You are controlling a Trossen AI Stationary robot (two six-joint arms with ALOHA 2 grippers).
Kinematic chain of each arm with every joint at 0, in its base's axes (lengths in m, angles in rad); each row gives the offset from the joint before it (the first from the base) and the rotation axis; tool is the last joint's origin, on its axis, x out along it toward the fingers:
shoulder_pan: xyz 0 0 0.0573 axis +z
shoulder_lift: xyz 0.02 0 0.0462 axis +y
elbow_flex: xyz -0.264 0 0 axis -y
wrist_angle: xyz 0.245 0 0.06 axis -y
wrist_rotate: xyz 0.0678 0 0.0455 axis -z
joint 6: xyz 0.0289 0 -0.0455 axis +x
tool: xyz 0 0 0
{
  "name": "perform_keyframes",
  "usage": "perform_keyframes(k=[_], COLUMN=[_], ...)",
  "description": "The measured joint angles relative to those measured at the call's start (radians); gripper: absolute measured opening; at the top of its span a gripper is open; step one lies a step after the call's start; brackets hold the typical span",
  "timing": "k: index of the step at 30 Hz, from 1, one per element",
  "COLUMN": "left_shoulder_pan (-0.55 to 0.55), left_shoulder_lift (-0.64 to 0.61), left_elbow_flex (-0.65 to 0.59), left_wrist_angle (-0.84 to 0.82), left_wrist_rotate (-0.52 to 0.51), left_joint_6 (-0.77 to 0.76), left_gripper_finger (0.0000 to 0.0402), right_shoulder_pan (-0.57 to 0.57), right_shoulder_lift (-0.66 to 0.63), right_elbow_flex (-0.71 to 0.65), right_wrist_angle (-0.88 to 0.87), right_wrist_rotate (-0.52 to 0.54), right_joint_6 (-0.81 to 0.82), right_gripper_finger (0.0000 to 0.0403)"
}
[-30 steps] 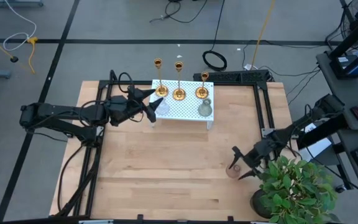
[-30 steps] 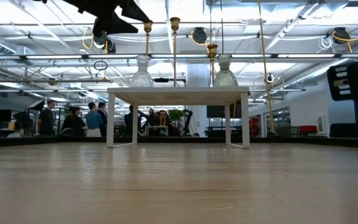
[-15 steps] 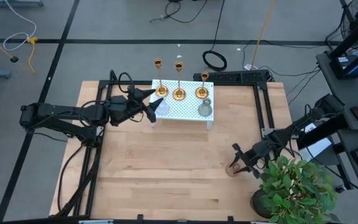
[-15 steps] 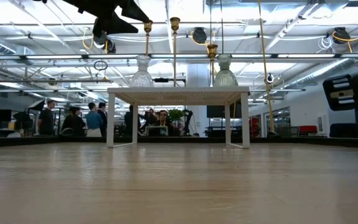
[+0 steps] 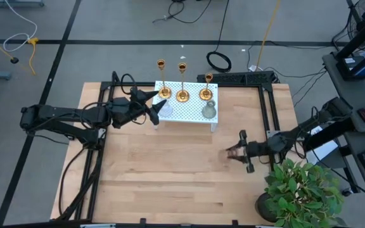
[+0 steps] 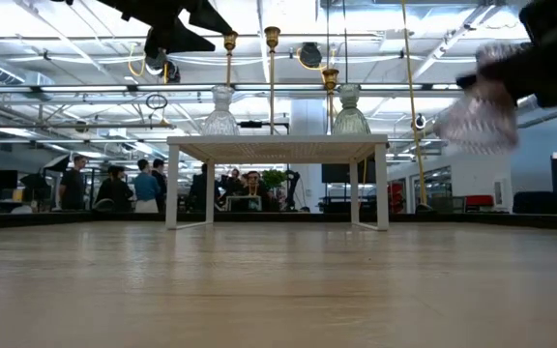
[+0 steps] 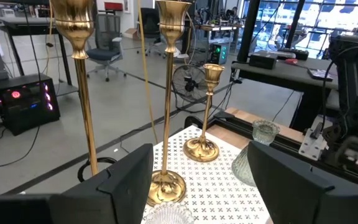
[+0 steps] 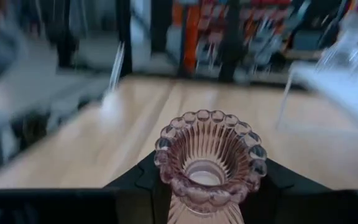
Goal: Pick & Place candle stick holders
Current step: Put the pink vase on the shelf
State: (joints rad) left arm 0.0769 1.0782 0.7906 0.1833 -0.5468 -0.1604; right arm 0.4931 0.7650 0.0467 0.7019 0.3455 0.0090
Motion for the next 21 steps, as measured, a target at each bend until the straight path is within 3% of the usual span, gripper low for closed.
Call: perform_keyframes(k=[3, 10, 14, 21], left_shoulder_pan=[0.0, 0.0, 0.0, 0.0], left_shoulder_lift=[0.0, 0.0, 0.0, 0.0], left_elbow_flex=[0.0, 0.0, 0.0, 0.0], left_wrist_angle=[0.0, 0.0, 0.0, 0.0], left_wrist_rotate=[0.014, 0.016, 0.016, 0.015], left_joint_6=[0.0, 0.0, 0.0, 0.032], left_gripper_finger=[0.0269, 0.0269, 0.0269, 0.0269], right_shoulder_pan=[-0.043, -0.12, -0.161, -0.235], right_shoulder_lift=[0.006, 0.119, 0.251, 0.532], right_elbow_flex=[0.01, 0.178, 0.318, 0.544], right_wrist_angle=[0.121, 0.133, 0.111, 0.102], right_wrist_rotate=[-0.002, -0.006, 0.001, 0.103], right_joint_6=[-0.002, -0.131, -0.154, -0.103], right_gripper_finger=[0.0124, 0.0124, 0.0126, 0.0127])
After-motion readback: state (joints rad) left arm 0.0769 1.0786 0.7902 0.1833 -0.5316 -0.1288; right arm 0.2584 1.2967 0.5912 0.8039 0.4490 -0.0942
